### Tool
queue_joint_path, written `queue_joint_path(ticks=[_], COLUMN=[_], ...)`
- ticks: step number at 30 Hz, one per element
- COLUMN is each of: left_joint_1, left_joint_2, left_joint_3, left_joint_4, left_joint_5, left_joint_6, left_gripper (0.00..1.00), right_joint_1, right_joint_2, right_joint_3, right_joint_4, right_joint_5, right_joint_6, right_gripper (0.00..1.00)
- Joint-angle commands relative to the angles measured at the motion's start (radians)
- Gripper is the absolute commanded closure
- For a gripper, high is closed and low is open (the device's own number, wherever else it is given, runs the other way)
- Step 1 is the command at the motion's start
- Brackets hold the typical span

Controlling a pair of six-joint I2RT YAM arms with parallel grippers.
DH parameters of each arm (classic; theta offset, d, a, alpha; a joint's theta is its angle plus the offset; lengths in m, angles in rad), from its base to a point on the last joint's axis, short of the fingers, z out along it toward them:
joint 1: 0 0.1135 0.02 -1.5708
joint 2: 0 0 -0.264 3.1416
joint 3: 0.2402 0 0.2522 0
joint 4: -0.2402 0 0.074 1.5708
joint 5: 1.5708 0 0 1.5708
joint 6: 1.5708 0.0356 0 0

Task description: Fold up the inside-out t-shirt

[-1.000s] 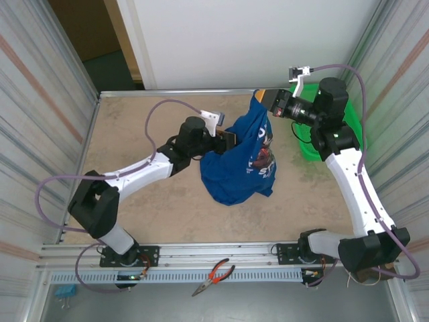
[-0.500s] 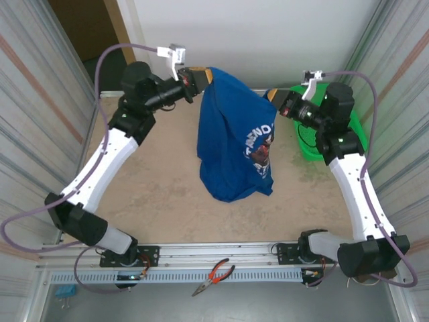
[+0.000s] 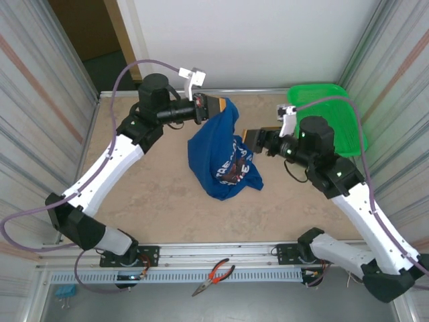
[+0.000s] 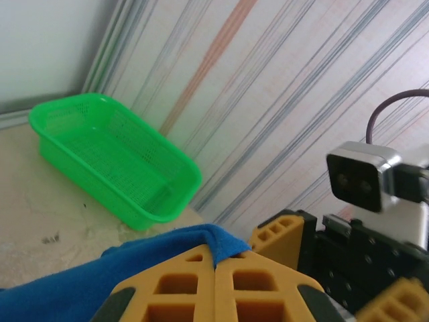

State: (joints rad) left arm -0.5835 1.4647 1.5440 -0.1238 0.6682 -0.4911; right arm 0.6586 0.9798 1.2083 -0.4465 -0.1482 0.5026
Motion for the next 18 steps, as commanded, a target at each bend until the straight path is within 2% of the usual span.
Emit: queue_joint_path(ticks=[1, 6, 8, 9, 11, 13, 17, 18], left_joint_1=[-0.018, -0.046, -0.058, -0.061, -0.062, -0.056, -0.005, 0.008], left_joint_2=[0.009, 0.016, 0.016, 0.016, 0.013, 0.009, 0.022, 0.025], left_joint_3=[0.024, 0.023, 0.022, 0.022, 0.013, 0.003, -0.002, -0.005], left_joint_4=[-0.015, -0.013, -0.014, -0.016, -0.019, -0.033, -0.055, -0.064], left_joint_5=[-0.033, -0.066, -0.071, -0.074, -0.087, -0.127, -0.207, -0.228], left_joint_6=[0.009, -0.007, -0.009, -0.009, -0.012, -0.007, -0.026, -0.025], left_gripper=[1.00, 1.00, 1.00, 1.00, 1.00, 1.00, 0.98, 0.86], right_joint_1=[0.081, 0.100, 0.096, 0.089, 0.064, 0.040, -0.032, -0.053], right_joint_2=[0.086, 0.190, 0.219, 0.226, 0.234, 0.223, 0.151, 0.133], right_joint_3=[0.013, 0.006, 0.004, 0.003, 0.004, -0.007, -0.075, -0.088], right_joint_4=[0.024, 0.097, 0.119, 0.126, 0.129, 0.118, 0.132, 0.134], right_joint_5=[0.139, 0.198, 0.231, 0.229, 0.192, 0.158, 0.048, 0.008], right_joint_6=[-0.046, -0.033, -0.034, -0.035, -0.033, -0.034, -0.031, -0.034], right_gripper=[0.20, 0.22, 0.29, 0.38, 0.75, 1.00, 1.00, 1.00])
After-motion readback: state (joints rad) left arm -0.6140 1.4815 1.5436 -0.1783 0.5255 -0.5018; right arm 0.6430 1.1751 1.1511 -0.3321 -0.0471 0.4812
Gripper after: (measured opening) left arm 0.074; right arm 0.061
